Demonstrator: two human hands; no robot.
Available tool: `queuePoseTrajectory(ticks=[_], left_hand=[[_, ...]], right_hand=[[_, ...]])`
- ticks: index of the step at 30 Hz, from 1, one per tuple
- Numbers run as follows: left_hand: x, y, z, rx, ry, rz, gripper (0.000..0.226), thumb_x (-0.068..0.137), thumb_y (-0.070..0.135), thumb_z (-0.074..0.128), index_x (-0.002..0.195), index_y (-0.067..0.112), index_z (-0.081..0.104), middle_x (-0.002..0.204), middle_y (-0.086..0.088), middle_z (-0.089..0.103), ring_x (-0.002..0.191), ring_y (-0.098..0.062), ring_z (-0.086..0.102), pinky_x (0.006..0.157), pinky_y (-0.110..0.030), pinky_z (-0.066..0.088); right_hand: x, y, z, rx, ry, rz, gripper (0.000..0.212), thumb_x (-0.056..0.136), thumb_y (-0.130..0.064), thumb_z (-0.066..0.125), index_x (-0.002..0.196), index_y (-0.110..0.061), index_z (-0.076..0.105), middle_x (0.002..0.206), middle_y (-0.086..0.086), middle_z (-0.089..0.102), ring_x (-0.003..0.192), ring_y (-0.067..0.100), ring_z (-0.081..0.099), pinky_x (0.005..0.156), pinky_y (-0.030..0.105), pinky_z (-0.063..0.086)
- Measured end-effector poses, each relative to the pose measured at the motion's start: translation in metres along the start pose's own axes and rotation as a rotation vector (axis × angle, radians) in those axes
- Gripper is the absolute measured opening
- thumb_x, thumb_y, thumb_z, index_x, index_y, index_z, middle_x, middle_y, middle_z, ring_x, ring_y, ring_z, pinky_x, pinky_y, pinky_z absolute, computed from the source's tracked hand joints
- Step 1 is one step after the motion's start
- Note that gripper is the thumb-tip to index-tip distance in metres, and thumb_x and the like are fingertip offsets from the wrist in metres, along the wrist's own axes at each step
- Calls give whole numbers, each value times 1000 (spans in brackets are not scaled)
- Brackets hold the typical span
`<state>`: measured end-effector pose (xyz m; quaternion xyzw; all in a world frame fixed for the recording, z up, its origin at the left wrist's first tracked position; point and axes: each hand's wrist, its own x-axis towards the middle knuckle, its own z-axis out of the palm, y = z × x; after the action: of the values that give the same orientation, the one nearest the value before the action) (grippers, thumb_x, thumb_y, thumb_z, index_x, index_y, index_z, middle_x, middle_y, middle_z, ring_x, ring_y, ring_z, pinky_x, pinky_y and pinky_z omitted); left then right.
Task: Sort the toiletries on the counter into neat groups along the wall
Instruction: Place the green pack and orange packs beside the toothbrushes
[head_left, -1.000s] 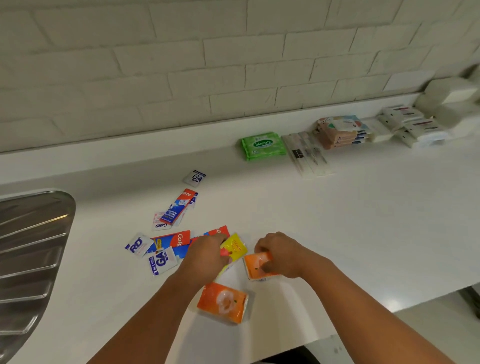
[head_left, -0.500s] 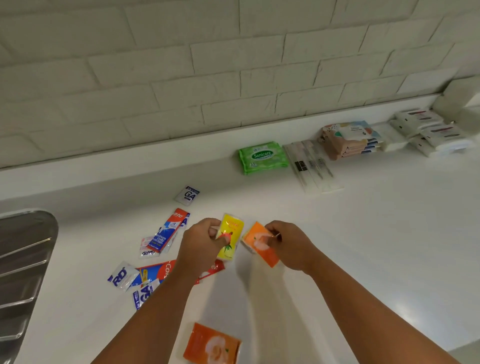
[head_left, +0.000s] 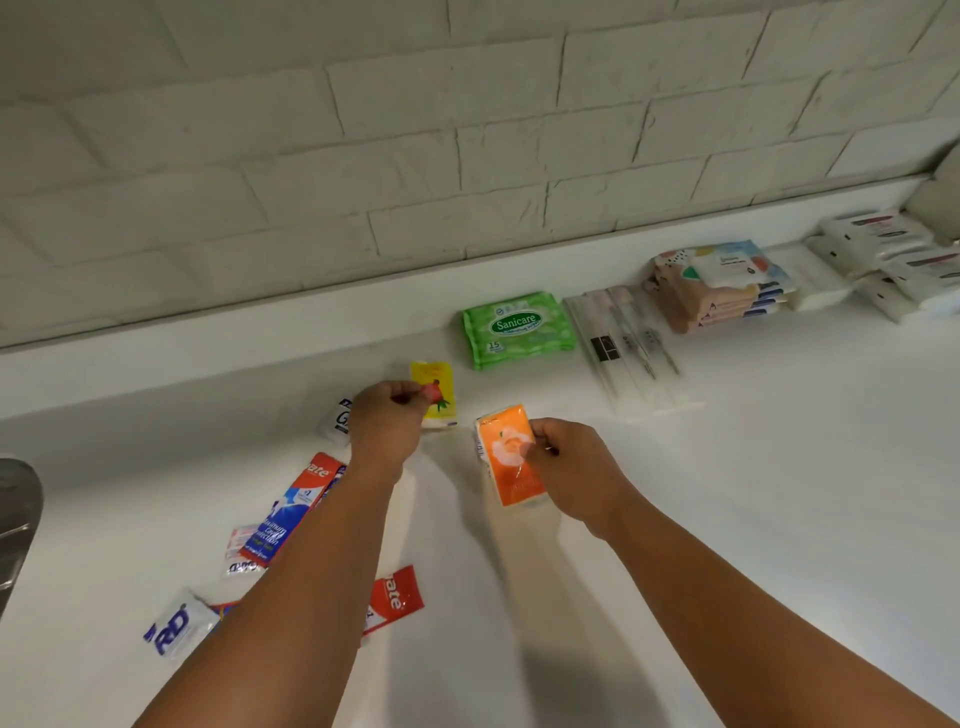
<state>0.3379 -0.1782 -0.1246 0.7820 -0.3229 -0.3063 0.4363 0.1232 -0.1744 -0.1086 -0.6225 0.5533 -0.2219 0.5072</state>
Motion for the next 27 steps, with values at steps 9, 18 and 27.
queuePoseTrajectory(ticks=[9, 18, 27], left_hand=[[49, 6, 22, 192, 109, 121, 16, 82, 28, 77, 90, 15, 76, 89, -4, 75, 90, -25, 68, 81, -33, 53], [62, 11, 31, 330, 210, 133, 23, 83, 34, 76, 95, 15, 75, 100, -9, 75, 99, -29, 66, 74, -28, 42], [58, 9, 22, 247, 193, 177, 31, 82, 40, 76, 97, 13, 71, 99, -4, 71, 96, -23, 63, 76, -27, 40]], right_hand=[[15, 8, -8, 20, -62, 0, 18, 96, -19, 57, 104, -21, 73, 89, -7, 71, 77, 8, 64, 67, 17, 46], [30, 2, -3, 92, -81, -19, 16, 96, -22, 59, 101, -27, 73, 92, -9, 74, 86, 8, 70, 71, 17, 51], [40, -8, 9, 112, -65, -23, 15, 94, -27, 63, 105, -26, 73, 95, -5, 75, 88, 13, 72, 78, 31, 59]])
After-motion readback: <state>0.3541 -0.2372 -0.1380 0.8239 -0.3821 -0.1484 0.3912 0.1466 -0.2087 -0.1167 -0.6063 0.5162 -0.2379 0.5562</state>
